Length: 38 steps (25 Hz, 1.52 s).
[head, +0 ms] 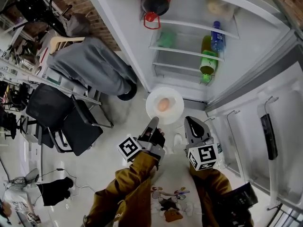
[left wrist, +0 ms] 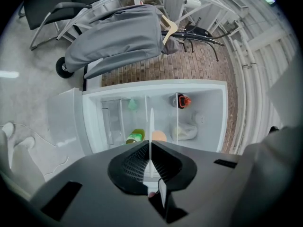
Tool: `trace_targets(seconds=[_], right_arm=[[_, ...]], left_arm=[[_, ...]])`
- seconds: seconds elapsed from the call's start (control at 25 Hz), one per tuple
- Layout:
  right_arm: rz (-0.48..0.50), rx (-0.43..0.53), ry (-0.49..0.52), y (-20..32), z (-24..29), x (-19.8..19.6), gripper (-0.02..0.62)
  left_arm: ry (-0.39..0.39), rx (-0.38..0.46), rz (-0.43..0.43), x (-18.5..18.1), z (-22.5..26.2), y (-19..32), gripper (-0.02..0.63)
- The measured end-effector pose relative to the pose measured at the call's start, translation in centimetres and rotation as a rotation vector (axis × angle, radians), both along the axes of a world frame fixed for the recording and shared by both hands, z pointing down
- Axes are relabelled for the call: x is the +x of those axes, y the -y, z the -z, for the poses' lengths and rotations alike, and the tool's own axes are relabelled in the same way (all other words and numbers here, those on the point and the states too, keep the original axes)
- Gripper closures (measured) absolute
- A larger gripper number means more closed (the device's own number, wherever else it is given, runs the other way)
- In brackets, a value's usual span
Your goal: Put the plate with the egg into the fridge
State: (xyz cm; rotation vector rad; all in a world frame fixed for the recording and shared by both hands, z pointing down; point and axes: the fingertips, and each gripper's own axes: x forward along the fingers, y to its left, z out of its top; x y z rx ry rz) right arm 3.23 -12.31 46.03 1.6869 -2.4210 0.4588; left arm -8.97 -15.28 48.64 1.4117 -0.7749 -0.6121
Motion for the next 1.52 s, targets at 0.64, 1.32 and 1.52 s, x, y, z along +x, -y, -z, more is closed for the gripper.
trace_targets(seconds=[0.64, 1.32, 1.52], right_arm=[[-0.097, 0.043, -0.023, 4.2, 0.5, 3.1, 0.588], [-0.119, 0.113, -0.019, 8.7, 1.0, 3.0, 0.588], [-0.119, 0.111, -0.016, 9.1, 0.9, 2.8, 0.588]], left_arm=[[0.084, 0.024, -0.015, 0.7, -0.6, 4.4, 0.586], [0.088, 0.039, 0.011, 1.4, -1.2, 7.9, 0.585], [0.078, 0.039, 0.020, 1.5, -0.9, 8.6, 0.584]])
